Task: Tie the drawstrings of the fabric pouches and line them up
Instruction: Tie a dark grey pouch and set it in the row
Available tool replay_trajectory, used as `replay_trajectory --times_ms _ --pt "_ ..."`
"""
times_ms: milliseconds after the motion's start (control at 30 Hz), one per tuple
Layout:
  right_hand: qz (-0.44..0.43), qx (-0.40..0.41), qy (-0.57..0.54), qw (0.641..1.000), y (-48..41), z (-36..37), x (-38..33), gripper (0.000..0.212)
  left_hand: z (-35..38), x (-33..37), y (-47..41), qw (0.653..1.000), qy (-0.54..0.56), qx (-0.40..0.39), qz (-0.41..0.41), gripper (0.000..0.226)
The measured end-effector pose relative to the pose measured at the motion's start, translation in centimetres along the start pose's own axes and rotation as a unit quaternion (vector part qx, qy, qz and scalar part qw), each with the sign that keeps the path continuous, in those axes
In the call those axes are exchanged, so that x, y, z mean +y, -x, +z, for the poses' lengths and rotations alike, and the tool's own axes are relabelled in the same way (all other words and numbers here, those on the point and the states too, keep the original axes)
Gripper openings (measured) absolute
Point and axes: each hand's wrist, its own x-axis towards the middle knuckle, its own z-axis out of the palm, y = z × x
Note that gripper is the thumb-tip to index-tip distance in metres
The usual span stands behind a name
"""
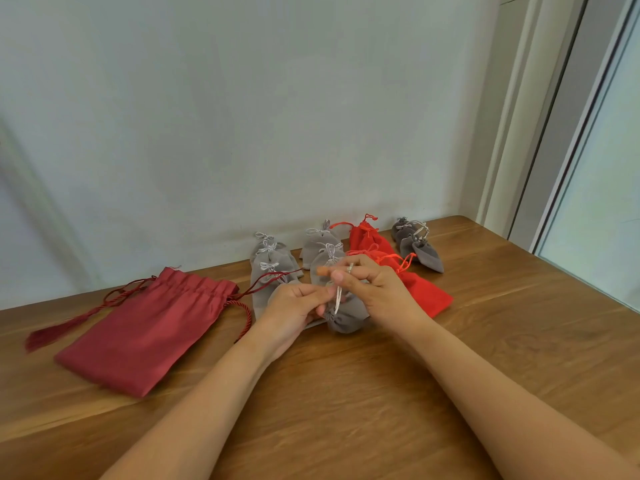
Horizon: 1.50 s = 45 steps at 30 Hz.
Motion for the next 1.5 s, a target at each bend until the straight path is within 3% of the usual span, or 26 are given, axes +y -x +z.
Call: replay_trajectory --times_ms 300,467,600,667,733,933,1233,1500 --pt "0.01 -0.016 0.055 0.998 0.2 0.6 0.1 0.018 -0.1 0.5 0.2 0.993 -0.103 -0.058 0.009 0.035" --pt "0.027 -0.014 0.043 0.999 0.3 0.8 -0.3 0.017 -0.3 0.5 0.4 0.995 -0.089 -0.05 0.0 0.014" --pt "0.043 -0.015 0.038 0.998 0.3 0.4 -0.7 0.02 -0.2 0.4 0.3 1.0 0.001 -0.002 -0.023 0.035" --pt "0.058 -0.032 0.046 0.997 0.4 0.0 -0.9 0.014 -0.1 0.5 0.3 0.999 0.019 0.007 -0.032 0.021" --pt "0.064 -0.042 0.055 0.996 0.4 -0.2 -0.9 0.012 -0.2 0.6 0.2 0.999 0.017 0.018 -0.032 0.021" --pt "0.062 0.019 0.05 0.997 0.5 0.0 -1.0 0.018 -0.1 0.7 0.3 0.999 0.028 0.022 -0.031 0.019" --pt "0.023 0.095 0.151 0.984 1.0 0.4 -1.2 0.014 0.4 0.8 0.2 0.999 0.002 0.03 -0.038 0.018" --pt "0.032 0.122 0.025 0.992 0.6 0.3 -0.7 0.011 0.0 0.9 0.0 0.996 0.062 0.026 -0.065 0.012"
